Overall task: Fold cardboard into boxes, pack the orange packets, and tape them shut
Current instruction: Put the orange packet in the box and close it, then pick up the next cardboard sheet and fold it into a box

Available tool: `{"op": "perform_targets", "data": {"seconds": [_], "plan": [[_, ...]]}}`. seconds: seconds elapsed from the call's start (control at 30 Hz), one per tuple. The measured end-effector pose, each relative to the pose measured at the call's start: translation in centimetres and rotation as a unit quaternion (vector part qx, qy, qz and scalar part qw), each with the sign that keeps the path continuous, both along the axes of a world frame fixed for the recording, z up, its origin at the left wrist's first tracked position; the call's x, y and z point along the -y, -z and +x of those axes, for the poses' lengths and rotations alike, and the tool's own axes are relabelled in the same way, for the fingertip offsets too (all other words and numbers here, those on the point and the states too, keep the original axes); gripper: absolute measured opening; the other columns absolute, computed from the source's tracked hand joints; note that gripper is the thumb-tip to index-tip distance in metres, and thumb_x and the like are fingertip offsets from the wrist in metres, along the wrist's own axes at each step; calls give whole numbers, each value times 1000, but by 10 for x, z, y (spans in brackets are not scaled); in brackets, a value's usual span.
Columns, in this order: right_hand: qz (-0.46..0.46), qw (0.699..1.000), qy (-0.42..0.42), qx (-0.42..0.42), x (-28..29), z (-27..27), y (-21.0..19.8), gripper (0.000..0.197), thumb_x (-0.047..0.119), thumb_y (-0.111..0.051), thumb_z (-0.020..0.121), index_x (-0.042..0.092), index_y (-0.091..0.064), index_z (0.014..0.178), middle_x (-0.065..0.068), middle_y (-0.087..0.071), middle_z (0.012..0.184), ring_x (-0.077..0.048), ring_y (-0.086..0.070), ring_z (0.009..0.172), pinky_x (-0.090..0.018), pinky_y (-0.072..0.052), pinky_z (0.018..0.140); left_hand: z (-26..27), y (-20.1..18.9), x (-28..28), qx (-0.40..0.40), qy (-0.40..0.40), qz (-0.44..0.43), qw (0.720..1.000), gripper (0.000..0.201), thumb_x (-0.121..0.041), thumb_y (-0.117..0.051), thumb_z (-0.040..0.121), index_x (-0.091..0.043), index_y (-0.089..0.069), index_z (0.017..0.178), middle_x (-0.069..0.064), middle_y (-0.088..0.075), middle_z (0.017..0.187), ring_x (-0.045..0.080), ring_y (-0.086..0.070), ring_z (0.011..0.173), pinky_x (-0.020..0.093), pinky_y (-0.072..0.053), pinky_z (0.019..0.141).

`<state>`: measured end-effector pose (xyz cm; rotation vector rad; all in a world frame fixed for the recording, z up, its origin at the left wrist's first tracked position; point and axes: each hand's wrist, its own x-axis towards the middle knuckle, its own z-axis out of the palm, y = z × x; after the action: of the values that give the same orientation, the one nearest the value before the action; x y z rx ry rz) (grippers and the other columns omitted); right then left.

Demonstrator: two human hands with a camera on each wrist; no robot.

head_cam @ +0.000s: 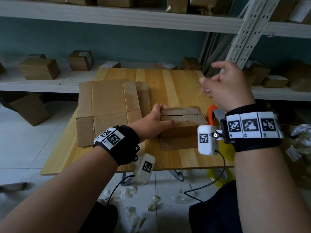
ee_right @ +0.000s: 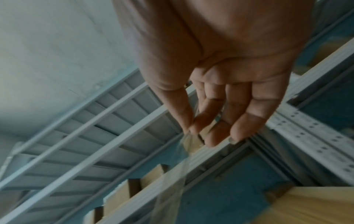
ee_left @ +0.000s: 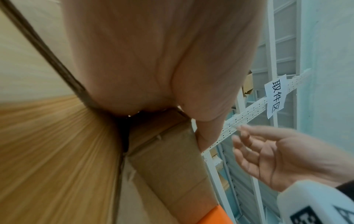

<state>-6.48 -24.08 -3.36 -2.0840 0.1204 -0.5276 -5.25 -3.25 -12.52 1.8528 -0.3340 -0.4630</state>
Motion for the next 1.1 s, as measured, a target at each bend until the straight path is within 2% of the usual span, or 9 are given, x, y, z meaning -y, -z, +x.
{"op": "perform_targets", "data": {"seconds": [0.17,0.27,0.37,0.43,0.5,0.7,0.83,1.0,1.1], "plan": [[46,995,22,-81,15,-9,17,54,16,-71,100,20,-48,148,-8,-73,102,-15,-76,83,-30,-64,67,-3,-3,2,1,-8,36,999,58,-32,-72,100,-27,-34,144,8,-57,136,29,-60,128,44,-56,104],[69,991,38,-109,16,-10,26,48,15,-66,102,20,-49,147,-7,-68,108,-15,-75,76,-27,-59,57,-3,-4,3,-1,-8,44,999,59,-33,-71,100,-27,-34,145,11,-57,137,29,-63,121,49,-56,104],[26,993,60,-97,18,-12,34,44,22,-68,101,21,-54,142,-3,-69,100,-16,-73,79,-34,-59,70,-3,-4,2,-1,-3,49,999,60,-34,-71,100,-27,-33,146,10,-55,136,21,-59,108,46,-58,103],[15,993,77,-84,20,-14,39,45,28,-72,97,22,-57,139,1,-69,98,-18,-70,92,-37,-55,88,-3,-4,2,3,-2,55,998,60,-35,-70,101,-28,-32,146,8,-56,131,18,-58,100,35,-57,92],[25,992,87,-88,22,-17,45,46,30,-75,95,22,-59,138,4,-69,98,-19,-68,100,-37,-52,93,-3,-4,3,3,-6,57,998,60,-36,-70,101,-28,-32,146,7,-56,128,17,-56,97,33,-55,85],[63,990,92,-86,23,-24,48,44,28,-80,92,22,-63,132,0,-73,103,-18,-69,101,-33,-48,90,-2,-5,4,3,-14,58,998,57,-34,-69,102,-29,-33,146,1,-55,119,15,-56,95,33,-54,87],[87,989,78,-87,20,-23,50,39,24,-80,91,24,-64,127,-5,-72,105,-21,-70,103,-43,-55,100,-2,-4,4,1,-16,61,998,58,-35,-70,101,-30,-34,145,2,-56,119,17,-56,96,33,-53,87],[134,988,75,-27,19,-16,47,35,22,-81,91,23,-68,123,1,-78,81,-11,-76,87,-45,-59,98,1,-2,4,-8,-6,49,999,55,-30,-70,101,-28,-35,143,8,-57,124,19,-55,100,34,-51,89],[147,987,61,-6,16,-7,46,34,23,-81,91,25,-68,122,2,-78,82,-7,-77,83,-45,-60,97,3,-2,4,-14,-4,47,999,54,-27,-70,102,-27,-35,143,9,-58,129,21,-58,104,38,-54,96]]}}
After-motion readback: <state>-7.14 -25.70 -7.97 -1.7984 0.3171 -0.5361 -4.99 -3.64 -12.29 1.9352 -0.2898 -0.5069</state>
